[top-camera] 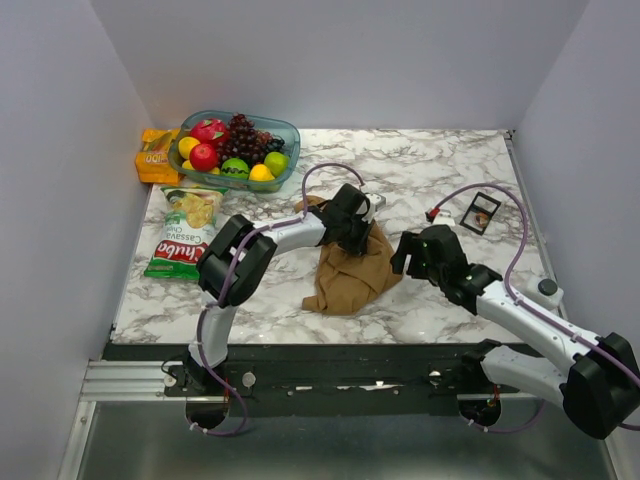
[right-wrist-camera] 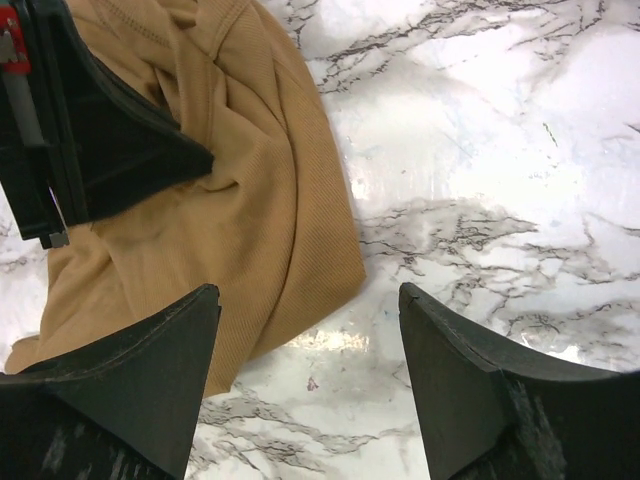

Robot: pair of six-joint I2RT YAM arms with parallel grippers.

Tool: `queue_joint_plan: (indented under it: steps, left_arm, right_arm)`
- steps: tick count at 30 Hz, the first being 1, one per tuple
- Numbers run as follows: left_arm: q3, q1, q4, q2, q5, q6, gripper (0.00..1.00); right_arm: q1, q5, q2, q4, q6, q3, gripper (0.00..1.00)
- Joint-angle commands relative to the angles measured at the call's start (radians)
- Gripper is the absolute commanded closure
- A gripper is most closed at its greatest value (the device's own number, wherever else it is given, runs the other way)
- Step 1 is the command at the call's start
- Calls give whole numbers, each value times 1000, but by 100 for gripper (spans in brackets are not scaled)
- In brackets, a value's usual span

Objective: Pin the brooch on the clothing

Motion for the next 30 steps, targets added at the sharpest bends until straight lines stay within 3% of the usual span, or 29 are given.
queue_joint_plan:
  steps: [1,17,22,25,30]
  left_arm:
    - [21,-4,26,-13,46,-3,100]
    - [-83,-4,-37,-441,-52,37,100]
    - [-136,4,-110,-617,-161,104,100]
    - [-204,18,-149,-735,-241,135,100]
    - [-385,133,-166,-934,-306,149,100]
  right_arm:
    - [5,39,-22,-21,23,-21,20]
    - [4,71,-96,-106,-19,-18,16]
    - [4,22,-110,-124,-77,1,16]
    - [4,-39,-88,-124,-114,25,17]
    - [18,-109,-24,-94,-134,53,17]
